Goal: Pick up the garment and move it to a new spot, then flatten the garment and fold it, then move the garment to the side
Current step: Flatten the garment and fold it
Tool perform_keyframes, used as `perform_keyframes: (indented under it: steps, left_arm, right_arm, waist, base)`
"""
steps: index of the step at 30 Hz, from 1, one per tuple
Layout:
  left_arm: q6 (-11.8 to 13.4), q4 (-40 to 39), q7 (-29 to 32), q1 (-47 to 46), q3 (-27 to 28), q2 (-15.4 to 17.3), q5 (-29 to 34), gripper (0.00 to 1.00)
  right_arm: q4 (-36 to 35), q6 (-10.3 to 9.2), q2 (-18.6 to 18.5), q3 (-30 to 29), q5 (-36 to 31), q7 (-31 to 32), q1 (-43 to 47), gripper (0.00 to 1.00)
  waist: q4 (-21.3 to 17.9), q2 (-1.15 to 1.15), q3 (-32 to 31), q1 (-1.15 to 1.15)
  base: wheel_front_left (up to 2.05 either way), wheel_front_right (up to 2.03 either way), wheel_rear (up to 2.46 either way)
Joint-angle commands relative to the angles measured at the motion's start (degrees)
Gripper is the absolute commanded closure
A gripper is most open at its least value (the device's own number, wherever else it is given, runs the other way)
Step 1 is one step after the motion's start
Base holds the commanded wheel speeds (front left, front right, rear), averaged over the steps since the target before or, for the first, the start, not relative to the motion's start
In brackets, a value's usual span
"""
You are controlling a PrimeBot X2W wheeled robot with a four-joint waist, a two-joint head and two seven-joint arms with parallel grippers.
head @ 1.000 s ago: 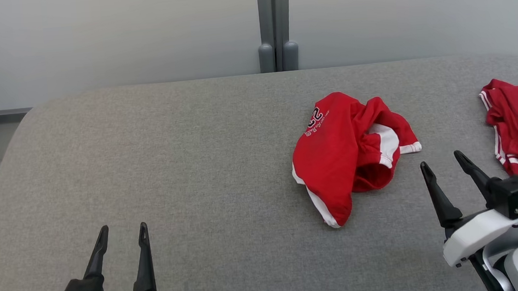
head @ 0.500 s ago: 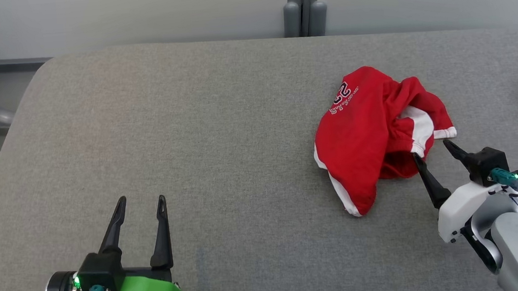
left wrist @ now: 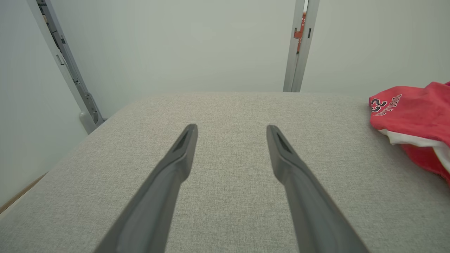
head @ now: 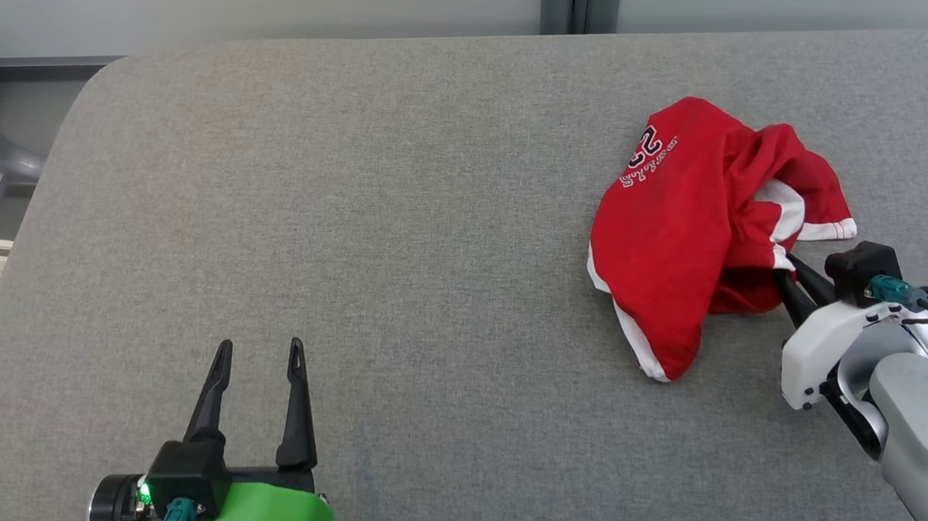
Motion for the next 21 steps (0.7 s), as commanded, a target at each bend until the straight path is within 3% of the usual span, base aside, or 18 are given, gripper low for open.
perform_keyframes:
  steps: [1, 6, 13, 21]
  left_arm:
    - [0.41, 0.13, 0.0, -0.69, 0.3, 0.02, 0.25, 0.0]
    - [0.31, 0.51, 0.0, -0.26, 0.64, -0.03, 0.21, 0.0]
    - [0.03, 0.77, 0.0, 0.23, 0.78, -0.14, 0.1, 0.0]
    - [-0.07, 0.42, 0.0, 0.58, 0.89, -0.22, 0.13, 0.0]
  right_arm:
    - [-0.12, -0.12, 0.41, 0.43, 0.54, -0.62, -1.04, 1.0]
    - [-3.35, -0.12, 2.14, 1.64, 1.62, -0.97, -2.5, 1.0]
    - [-12.49, -0.11, 7.72, 6.03, 3.03, -0.94, -3.24, 1.0]
    - [-17.61, -0.11, 14.14, 19.05, 4.96, 0.05, 1.8, 1.0]
  waist:
    - [-0.29, 0.0, -0.47, 0.0]
    - [-0.94, 0.0, -1.62, 0.0]
    - [-1.43, 0.0, -2.61, 0.0]
    - [-1.51, 0.0, -2.44, 0.0]
  base:
    - [0.0, 0.0, 0.0]
    - [0.0, 0.0, 0.0]
    - [0.0, 0.0, 0.0]
    - [0.0, 0.0, 0.0]
